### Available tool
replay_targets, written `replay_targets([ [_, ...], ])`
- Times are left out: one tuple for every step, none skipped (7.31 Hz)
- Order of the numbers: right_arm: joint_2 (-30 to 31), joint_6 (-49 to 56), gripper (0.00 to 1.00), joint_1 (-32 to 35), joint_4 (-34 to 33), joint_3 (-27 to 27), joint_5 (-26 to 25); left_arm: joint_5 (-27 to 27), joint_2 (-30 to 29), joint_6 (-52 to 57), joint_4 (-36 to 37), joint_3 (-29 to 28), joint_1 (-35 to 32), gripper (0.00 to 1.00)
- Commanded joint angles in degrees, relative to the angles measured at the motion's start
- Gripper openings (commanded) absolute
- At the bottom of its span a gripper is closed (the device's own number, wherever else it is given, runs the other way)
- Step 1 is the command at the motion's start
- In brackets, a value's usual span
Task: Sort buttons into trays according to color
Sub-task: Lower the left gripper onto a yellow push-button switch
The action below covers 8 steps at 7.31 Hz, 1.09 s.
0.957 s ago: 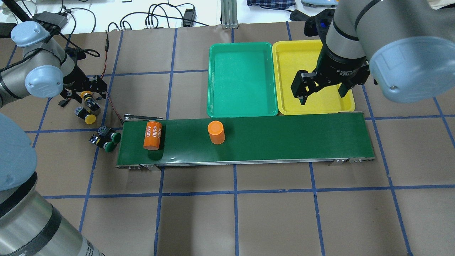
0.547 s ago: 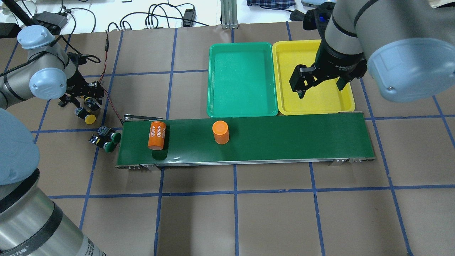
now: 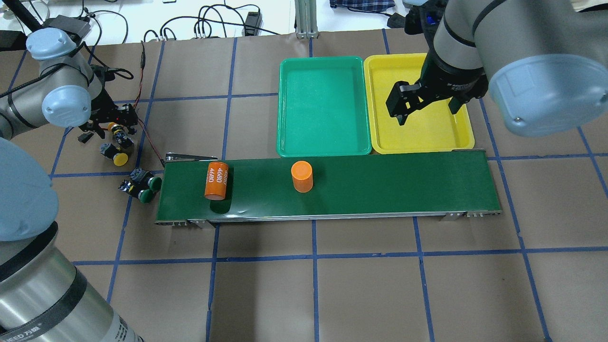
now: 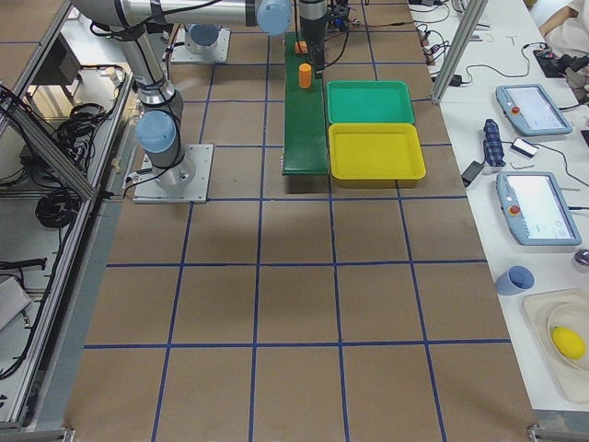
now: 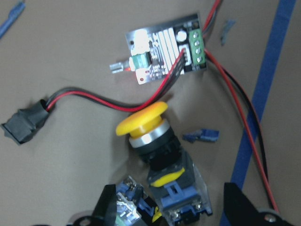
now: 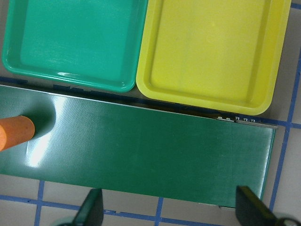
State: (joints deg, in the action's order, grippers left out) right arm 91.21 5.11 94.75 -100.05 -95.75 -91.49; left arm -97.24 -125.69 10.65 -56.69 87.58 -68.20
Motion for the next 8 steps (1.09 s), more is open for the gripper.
replay_targets([
  [0.02,-0.71,1.00,0.08,-0.05,0.04,0.08,0.03,-1.74,0.15,0.17,-1.10,-0.01,0.80],
  [0.02,-0.71,1.00,0.08,-0.05,-0.05,0.35,0.12,-2.36,0.42,0.18,-1.80,-0.01,0.79],
  [0.02,-0.80,1.00,-0.01,-0.05,-0.05,0.70,-0.23,-2.54,0.94,-0.09,-2.06,0.17,0.79],
  [0.02,-0.80,1.00,0.08,-0.05,-0.05,0.87,-0.24,-2.81,0.95,-0.09,-2.07,0.08,0.60],
  [0.11,-0.89,1.00,0.08,-0.05,-0.05,0.96,-0.15,-2.90,1.03,-0.09,-2.07,0.00,0.16],
  [0.11,-1.15,1.00,0.08,-0.05,0.13,0.96,-0.23,-2.98,1.21,-0.26,-2.07,-0.01,0.00],
  [0.11,-1.41,1.00,0.08,-0.05,0.39,0.96,-0.50,-2.98,1.82,-0.53,-2.15,0.08,0.00],
  [0.20,-2.46,1.00,0.17,0.12,0.39,1.05,-0.41,-1.94,4.52,-0.79,-2.15,-0.27,0.00],
])
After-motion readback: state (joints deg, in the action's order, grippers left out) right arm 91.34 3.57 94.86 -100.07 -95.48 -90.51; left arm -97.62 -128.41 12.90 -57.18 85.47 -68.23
